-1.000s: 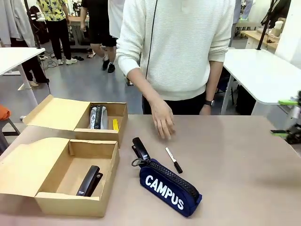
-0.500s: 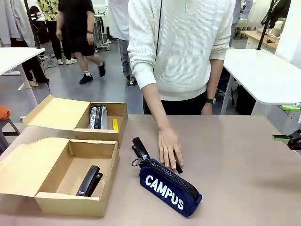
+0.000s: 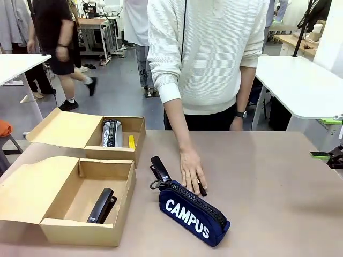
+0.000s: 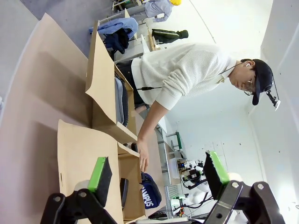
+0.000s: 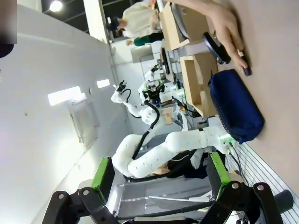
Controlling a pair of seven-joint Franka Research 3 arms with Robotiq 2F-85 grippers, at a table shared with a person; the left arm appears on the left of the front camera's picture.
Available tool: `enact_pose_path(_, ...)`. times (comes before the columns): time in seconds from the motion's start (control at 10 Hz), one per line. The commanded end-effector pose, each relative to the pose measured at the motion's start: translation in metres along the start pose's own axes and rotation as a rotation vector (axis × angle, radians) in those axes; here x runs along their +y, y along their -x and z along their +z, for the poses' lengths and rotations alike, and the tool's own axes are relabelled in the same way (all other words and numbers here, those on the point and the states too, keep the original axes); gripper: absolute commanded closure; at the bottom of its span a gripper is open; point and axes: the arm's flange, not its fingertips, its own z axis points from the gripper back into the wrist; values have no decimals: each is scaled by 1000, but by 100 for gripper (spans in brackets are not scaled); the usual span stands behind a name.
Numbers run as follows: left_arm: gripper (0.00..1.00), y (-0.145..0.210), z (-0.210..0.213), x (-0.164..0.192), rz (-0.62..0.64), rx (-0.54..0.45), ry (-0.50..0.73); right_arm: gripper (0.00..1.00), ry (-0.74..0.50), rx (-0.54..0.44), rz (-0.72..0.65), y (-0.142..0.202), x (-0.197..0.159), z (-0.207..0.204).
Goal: Place items inside the box.
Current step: Pick up a Pencil pouch or Stapler and place it inside the Mailer Box closest to the robot.
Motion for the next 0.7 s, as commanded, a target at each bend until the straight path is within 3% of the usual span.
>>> enact_pose_path(0.0, 0, 3, -2, -2, -19, -14, 19, 0, -3, 9, -8, 0, 5, 3)
enact_pose_path(0.4, 0, 3, -2, -2, -19, -14, 19, 0, 0, 0, -1, 0, 0, 0)
enact_pose_path(0.6, 0, 3, -2, -2, -19, -14, 19, 0, 447, 102, 240, 22, 28, -112)
